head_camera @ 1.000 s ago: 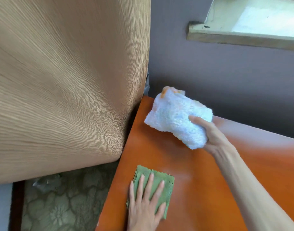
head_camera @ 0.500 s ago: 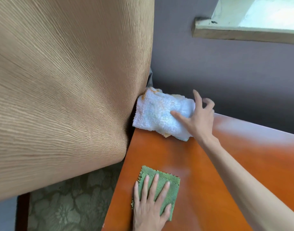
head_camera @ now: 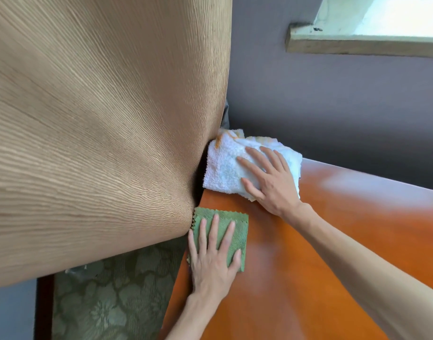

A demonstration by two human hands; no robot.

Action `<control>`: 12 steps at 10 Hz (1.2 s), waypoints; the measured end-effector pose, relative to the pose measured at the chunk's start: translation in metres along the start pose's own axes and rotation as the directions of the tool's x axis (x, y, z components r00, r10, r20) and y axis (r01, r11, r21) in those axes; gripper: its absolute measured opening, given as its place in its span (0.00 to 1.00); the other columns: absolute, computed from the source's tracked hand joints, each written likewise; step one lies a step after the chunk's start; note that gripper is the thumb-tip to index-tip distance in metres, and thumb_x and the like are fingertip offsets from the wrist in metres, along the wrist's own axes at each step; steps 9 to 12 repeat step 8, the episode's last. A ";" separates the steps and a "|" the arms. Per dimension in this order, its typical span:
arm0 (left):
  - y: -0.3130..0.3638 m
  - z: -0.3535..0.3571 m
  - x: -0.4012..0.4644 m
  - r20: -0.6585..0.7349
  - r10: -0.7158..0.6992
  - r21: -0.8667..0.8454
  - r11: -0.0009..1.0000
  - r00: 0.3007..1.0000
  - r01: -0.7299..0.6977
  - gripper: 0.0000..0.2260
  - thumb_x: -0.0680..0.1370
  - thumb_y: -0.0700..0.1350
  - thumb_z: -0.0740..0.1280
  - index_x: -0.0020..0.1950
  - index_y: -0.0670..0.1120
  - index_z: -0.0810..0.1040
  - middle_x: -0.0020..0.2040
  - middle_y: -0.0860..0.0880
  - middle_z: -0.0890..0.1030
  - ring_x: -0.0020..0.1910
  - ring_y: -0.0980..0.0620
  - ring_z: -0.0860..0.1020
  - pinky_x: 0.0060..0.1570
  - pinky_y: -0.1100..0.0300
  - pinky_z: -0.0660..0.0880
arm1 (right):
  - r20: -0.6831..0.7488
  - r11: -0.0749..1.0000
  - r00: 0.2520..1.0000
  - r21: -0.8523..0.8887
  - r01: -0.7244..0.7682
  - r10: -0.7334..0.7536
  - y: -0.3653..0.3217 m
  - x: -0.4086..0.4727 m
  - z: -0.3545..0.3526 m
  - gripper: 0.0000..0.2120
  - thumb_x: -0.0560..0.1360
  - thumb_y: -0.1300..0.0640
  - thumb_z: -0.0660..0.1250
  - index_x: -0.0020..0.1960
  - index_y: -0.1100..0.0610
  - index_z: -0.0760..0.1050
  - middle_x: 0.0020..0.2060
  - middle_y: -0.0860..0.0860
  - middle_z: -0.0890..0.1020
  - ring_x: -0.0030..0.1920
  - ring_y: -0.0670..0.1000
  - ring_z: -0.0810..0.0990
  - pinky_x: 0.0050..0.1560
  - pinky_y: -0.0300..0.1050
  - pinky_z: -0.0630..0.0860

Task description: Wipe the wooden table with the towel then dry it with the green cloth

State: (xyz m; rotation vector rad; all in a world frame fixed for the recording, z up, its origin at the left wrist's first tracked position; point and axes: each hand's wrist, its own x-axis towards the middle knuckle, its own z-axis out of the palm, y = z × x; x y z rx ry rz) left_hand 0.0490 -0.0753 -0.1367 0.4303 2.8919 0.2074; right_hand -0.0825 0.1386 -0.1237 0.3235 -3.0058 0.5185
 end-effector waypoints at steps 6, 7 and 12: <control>0.002 -0.016 0.023 0.041 0.111 0.048 0.992 0.993 -0.112 0.28 0.79 0.60 0.56 0.78 0.56 0.64 0.81 0.44 0.59 0.79 0.38 0.57 0.73 0.31 0.56 | -0.036 0.925 0.940 0.194 -0.327 0.340 -0.039 -0.044 -0.046 0.24 0.82 0.47 0.51 0.76 0.52 0.65 0.77 0.54 0.63 0.76 0.61 0.61 0.75 0.56 0.56; -0.001 -0.018 0.021 0.079 0.088 0.035 0.995 0.993 -0.091 0.28 0.79 0.59 0.60 0.79 0.55 0.64 0.80 0.44 0.59 0.78 0.37 0.58 0.72 0.29 0.55 | -0.126 0.845 0.867 0.328 -0.422 0.482 -0.049 -0.109 -0.062 0.22 0.82 0.52 0.54 0.74 0.57 0.67 0.75 0.55 0.66 0.75 0.58 0.64 0.75 0.55 0.59; 0.003 -0.024 0.022 0.104 0.077 0.007 0.997 0.992 -0.078 0.30 0.78 0.58 0.66 0.78 0.53 0.66 0.80 0.43 0.61 0.78 0.36 0.60 0.70 0.27 0.56 | -0.081 0.721 0.758 0.387 -0.575 0.648 -0.064 -0.207 -0.068 0.20 0.83 0.54 0.56 0.74 0.52 0.64 0.73 0.53 0.66 0.75 0.55 0.63 0.74 0.60 0.61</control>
